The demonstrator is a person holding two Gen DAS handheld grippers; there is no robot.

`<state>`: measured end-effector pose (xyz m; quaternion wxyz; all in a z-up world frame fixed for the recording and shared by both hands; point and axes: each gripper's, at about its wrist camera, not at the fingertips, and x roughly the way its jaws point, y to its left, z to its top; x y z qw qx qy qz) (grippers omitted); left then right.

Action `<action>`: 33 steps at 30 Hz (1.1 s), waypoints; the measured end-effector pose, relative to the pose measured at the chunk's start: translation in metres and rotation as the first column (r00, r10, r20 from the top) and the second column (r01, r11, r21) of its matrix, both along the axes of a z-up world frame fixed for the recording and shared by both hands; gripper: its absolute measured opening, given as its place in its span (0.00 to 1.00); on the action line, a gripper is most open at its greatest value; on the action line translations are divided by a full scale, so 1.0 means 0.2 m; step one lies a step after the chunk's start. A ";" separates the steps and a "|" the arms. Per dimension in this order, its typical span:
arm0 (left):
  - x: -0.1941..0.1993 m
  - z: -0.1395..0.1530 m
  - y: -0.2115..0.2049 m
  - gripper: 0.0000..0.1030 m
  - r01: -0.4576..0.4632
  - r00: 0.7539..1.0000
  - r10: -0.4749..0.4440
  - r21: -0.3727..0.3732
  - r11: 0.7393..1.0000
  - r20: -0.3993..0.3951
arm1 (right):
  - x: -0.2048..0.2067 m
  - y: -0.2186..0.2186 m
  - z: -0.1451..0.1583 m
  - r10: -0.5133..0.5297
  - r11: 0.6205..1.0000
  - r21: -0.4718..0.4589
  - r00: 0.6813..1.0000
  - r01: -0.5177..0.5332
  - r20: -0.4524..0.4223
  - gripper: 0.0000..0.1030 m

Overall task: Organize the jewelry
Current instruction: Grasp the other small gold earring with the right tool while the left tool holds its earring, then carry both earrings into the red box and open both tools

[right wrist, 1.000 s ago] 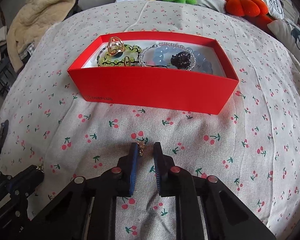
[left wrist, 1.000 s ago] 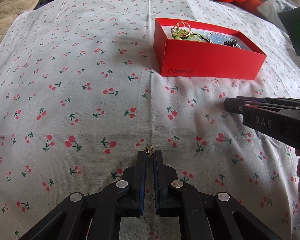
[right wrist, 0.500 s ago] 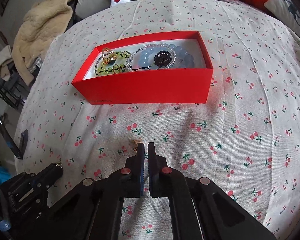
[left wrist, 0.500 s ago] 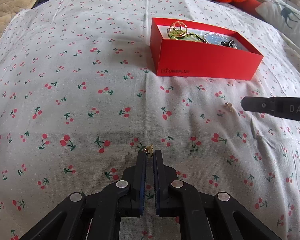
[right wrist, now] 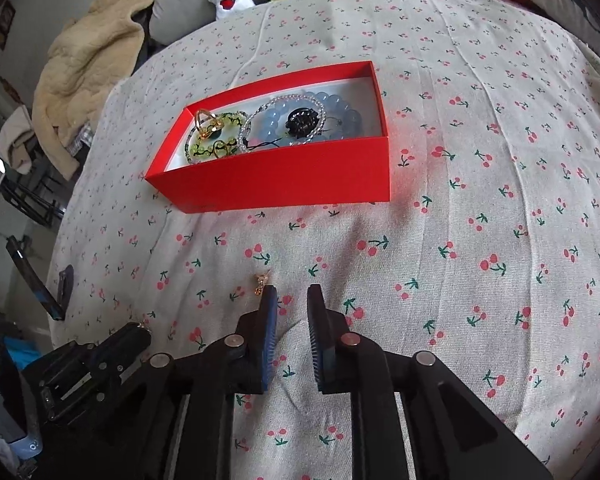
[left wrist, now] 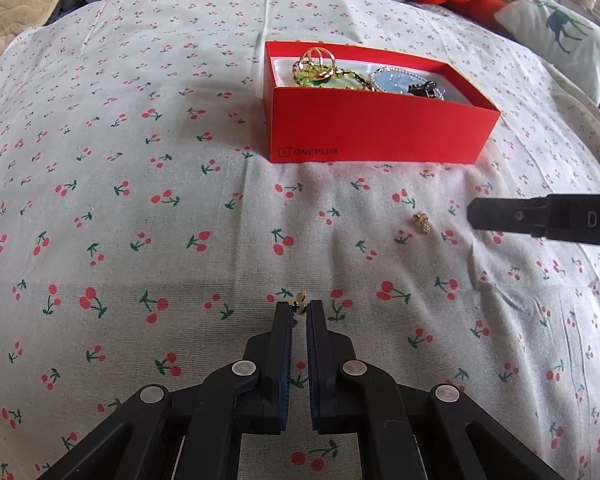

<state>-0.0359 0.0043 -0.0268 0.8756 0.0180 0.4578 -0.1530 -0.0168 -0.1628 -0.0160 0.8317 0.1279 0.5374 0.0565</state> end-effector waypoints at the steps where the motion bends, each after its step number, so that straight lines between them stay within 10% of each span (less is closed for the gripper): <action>1: 0.00 0.00 0.00 0.04 0.001 1.000 -0.001 0.001 1.000 0.001 | 0.00 0.02 -0.01 0.015 1.000 -0.007 1.000 -0.015 -0.006 0.39; 3: 0.00 0.00 -0.01 0.04 0.000 1.000 0.000 0.002 1.000 0.003 | 0.00 0.05 -0.03 0.037 0.999 -0.021 0.999 -0.037 -0.012 0.56; 16: 0.00 -0.01 0.05 0.04 -0.012 1.000 0.012 0.003 1.000 -0.006 | 0.03 0.20 -0.14 0.089 0.973 -0.216 0.995 -0.078 0.045 0.55; 33: 0.01 -0.01 0.05 0.04 -0.015 1.000 0.015 0.022 1.000 -0.010 | 0.09 0.14 -0.11 0.069 0.987 -0.149 0.996 -0.061 0.051 0.07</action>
